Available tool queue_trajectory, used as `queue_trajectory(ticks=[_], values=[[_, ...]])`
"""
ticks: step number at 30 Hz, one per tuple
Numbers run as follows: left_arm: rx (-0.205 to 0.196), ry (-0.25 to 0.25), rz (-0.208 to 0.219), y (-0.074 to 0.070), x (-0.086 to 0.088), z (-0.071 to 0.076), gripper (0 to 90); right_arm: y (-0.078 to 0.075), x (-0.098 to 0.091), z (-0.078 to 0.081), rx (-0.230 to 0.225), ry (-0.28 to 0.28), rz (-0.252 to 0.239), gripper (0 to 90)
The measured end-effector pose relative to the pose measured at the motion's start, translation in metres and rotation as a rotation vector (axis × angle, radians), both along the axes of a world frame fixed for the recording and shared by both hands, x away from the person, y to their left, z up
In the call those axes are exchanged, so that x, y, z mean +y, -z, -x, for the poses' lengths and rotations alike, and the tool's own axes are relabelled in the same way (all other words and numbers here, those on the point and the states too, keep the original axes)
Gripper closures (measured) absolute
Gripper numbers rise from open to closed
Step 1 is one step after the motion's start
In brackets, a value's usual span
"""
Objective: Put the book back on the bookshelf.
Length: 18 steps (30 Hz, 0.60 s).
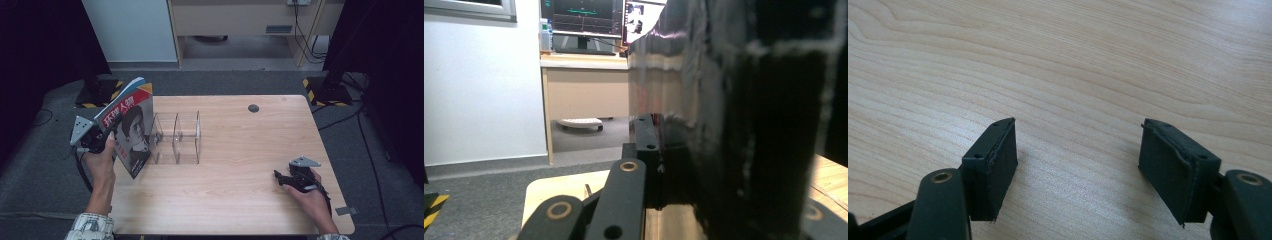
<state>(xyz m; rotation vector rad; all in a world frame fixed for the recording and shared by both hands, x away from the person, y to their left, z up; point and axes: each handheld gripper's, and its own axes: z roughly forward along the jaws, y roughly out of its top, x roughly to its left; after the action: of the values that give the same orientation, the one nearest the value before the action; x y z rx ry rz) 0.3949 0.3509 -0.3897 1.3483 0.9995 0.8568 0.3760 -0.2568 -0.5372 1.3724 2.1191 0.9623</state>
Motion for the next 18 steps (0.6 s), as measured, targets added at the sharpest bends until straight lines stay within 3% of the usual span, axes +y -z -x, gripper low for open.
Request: queue_trajectory(ticks=[18], values=[[-0.018, 0.008, 0.015, 0.0062, -0.0034, 0.0021, 86.1, -0.0002, 0.0, 0.0004, 0.004, -0.001, -0.001, 31.6]])
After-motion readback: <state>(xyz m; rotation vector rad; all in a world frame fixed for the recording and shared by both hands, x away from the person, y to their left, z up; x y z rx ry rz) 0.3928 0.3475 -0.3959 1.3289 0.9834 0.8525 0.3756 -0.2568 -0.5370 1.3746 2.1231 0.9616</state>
